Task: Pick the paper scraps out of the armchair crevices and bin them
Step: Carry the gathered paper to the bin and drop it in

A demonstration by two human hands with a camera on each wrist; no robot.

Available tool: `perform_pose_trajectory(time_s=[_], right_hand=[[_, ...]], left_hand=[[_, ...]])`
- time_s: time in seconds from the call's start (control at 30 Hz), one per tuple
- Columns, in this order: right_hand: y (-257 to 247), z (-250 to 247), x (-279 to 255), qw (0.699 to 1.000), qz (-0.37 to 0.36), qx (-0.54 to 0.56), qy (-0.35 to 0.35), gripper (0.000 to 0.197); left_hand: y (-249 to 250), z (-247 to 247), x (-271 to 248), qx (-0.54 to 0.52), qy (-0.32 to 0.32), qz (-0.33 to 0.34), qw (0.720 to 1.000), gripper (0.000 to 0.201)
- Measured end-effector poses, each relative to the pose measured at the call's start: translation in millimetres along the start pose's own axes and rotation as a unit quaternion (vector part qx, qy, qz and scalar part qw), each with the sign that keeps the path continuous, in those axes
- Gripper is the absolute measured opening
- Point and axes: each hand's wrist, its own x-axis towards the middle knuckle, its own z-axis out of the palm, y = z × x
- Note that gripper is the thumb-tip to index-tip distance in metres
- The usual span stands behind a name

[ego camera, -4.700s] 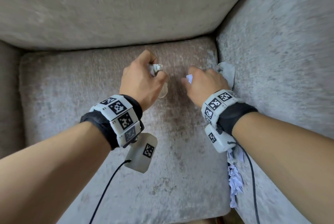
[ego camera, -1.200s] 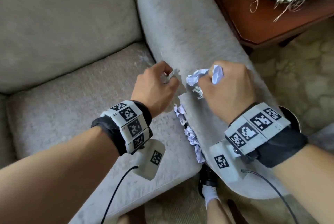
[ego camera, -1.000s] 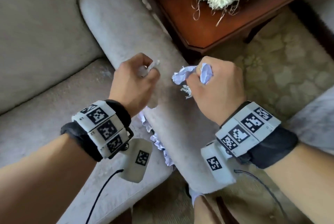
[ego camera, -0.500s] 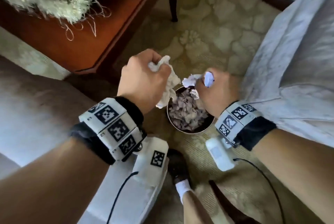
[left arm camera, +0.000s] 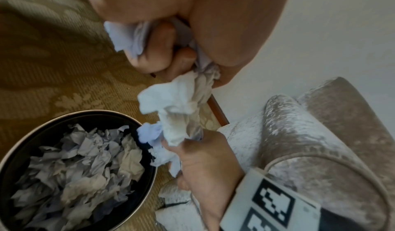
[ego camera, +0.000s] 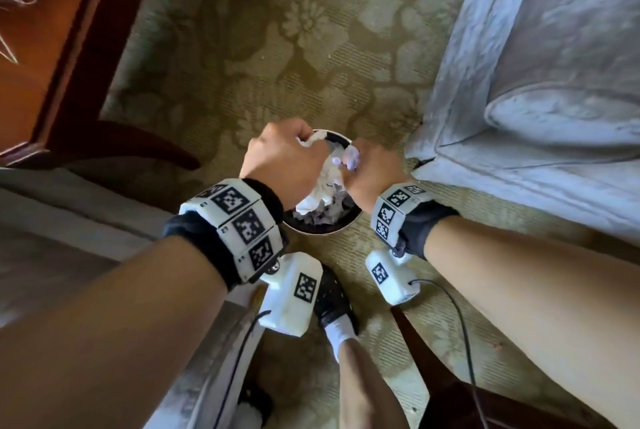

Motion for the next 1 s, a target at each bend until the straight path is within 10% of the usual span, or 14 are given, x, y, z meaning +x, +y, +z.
perform_pose_trajectory(time_s=[1.0], right_hand=[[16, 12, 18, 0.988, 0.033, -0.008, -0.149, 0.073]], left_hand=[[-41, 31, 34, 0.034, -0.026, -0.102, 0.994, 0.024]])
